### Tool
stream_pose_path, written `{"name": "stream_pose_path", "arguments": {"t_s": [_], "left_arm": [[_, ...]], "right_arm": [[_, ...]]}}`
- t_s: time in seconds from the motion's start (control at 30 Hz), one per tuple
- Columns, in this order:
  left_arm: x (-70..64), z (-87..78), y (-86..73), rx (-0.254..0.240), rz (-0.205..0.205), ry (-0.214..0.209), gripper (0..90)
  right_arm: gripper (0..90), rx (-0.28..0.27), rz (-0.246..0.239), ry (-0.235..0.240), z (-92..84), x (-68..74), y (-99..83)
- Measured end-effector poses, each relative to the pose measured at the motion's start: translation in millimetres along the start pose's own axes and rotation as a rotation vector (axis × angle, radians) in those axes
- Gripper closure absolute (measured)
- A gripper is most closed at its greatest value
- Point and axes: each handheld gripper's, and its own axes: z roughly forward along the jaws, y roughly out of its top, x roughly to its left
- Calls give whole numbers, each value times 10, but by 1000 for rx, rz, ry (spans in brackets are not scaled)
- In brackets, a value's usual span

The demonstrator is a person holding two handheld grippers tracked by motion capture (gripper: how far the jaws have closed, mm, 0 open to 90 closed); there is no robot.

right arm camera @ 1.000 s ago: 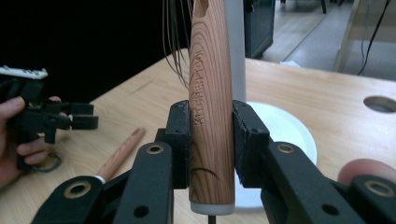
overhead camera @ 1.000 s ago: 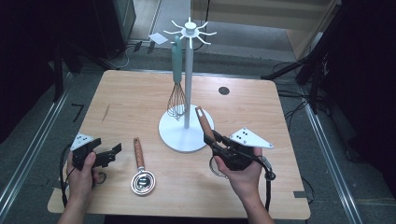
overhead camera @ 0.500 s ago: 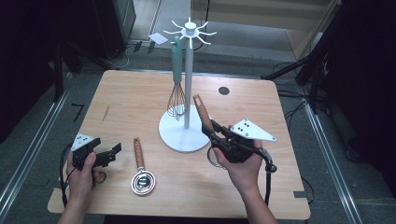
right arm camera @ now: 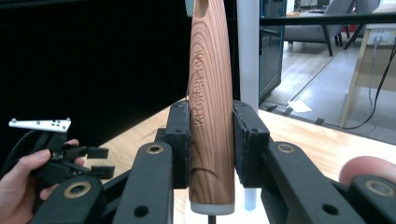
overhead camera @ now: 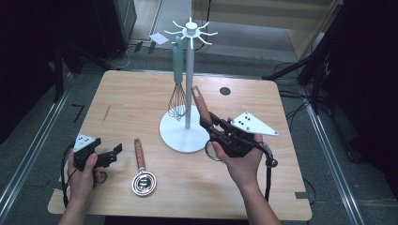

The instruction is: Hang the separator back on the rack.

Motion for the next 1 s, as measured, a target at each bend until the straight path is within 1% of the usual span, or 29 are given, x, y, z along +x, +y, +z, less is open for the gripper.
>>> {"name": "stream_pose_path", "arguments": {"t_s": [0.23, 0.27, 0.3, 0.43, 0.57, 0.63, 0.7, 0.77, 1.0], "left_arm": [[-11, 9, -5, -5, 3, 8, 97], [-11, 10, -5, -4, 4, 9, 97], [-14, 12, -6, -6, 4, 10, 97], [-13, 11, -6, -6, 7, 12, 97], [-14, 13, -8, -5, 9, 12, 97], [-14, 16, -9, 2, 20, 12, 97], [-19, 21, -10, 0, 20, 14, 97], [-24, 24, -11, -1, 20, 19, 97], [-33, 32, -16, -4, 33, 29, 97]], "right_arm": [[723, -31, -5, 11, 13, 17, 139], [723, -37, -12, 9, 16, 18, 158], [723, -39, -7, 11, 17, 24, 172], [723, -55, -17, 12, 27, 36, 241], [723, -74, -22, 15, 34, 48, 287], [723, -85, -28, 18, 37, 56, 305], [723, -98, -35, 18, 41, 59, 321], [723, -109, -31, 18, 42, 61, 337], [723, -130, -39, 17, 53, 76, 402]]}}
